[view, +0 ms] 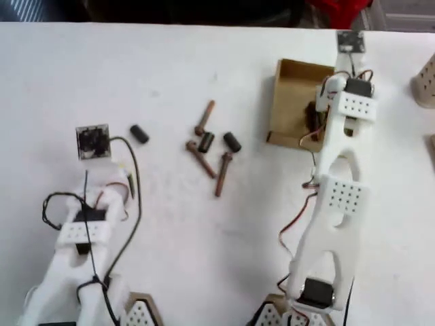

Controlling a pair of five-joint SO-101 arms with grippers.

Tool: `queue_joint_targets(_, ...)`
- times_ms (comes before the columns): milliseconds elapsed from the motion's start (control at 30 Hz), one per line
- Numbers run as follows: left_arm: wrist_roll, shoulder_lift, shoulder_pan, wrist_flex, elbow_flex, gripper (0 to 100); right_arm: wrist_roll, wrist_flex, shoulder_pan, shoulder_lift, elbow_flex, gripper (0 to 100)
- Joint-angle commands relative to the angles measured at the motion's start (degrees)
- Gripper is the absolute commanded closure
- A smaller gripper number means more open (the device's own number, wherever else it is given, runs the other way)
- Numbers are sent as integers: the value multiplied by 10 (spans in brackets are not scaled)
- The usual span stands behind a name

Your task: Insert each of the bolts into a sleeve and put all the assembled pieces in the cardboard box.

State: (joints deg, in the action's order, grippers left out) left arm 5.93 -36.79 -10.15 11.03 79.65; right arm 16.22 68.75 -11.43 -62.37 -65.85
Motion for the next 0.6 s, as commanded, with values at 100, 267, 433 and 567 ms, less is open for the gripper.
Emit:
queue_joint_targets(100,-8,0,-4,-11,-33,977,39,106,-1,-72,-232,927)
queue_joint_targets(267,-8,0,-4,-11,-33,977,13,160,9,-74,-281,742)
queue_joint_targets(433,-8,0,-4,-11,-33,977,16,205,19,-57,-295,748)
queue_joint_targets(567,-8,0,-4,-11,-33,977,16,271,32,-12,-295,780)
